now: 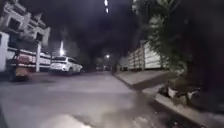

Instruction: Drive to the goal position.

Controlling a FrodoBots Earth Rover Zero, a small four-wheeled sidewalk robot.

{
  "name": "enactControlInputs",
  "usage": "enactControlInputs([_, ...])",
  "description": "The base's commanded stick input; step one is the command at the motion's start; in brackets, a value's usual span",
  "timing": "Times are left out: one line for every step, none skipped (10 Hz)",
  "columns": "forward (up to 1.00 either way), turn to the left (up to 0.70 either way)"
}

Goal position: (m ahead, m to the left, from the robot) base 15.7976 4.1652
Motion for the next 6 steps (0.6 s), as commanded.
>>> enactControlInputs([0.5, 0.0])
enactControlInputs([0.5, 0.0])
enactControlInputs([0.5, 0.0])
enactControlInputs([0.5, 0.0])
enactControlInputs([0.5, 0.0])
enactControlInputs([0.5, 0.0])
